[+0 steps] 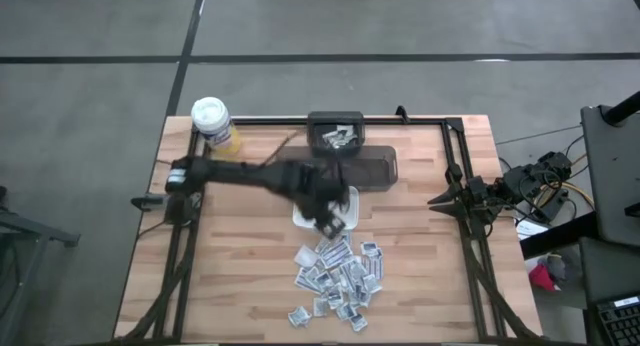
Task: Pick & Place First Aid Supplies
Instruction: Put the alcohol pad into the left black bin
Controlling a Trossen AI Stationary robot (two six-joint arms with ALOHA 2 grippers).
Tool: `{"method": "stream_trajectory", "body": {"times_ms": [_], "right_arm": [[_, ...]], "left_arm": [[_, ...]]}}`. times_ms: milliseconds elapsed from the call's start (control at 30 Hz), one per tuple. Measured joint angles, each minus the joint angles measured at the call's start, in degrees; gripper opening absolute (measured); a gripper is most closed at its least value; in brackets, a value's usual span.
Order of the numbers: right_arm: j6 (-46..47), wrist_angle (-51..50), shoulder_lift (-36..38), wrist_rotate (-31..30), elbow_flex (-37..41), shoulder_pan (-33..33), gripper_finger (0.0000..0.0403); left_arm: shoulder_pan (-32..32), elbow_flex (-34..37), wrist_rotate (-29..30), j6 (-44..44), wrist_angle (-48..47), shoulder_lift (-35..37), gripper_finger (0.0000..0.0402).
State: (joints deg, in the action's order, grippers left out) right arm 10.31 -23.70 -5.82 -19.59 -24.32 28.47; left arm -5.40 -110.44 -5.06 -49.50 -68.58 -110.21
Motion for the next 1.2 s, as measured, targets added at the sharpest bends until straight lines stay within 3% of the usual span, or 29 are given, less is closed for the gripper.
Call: {"method": "stream_trajectory", "body": {"times_ms": [300,533,800,1200], "right_arm": [[-1.1,0.0,0.0,0.0,0.0,0.0,0.0059],[-1.5,0.0,0.0,0.0,0.0,0.0,0.0059],[-1.4,0.0,0.0,0.0,0.0,0.0,0.0059],[-1.5,0.0,0.0,0.0,0.0,0.0,0.0059]], "left_arm": [[-13.7,0.7,1.3,-23.3,2.3,-0.3,0.0135],[-21.2,1.2,6.9,-30.7,5.5,-1.3,0.0135],[-24.2,2.3,9.9,-32.0,12.7,-5.5,0.0135],[-25.2,7.0,2.5,-32.7,13.5,-10.7,0.0135]]}}
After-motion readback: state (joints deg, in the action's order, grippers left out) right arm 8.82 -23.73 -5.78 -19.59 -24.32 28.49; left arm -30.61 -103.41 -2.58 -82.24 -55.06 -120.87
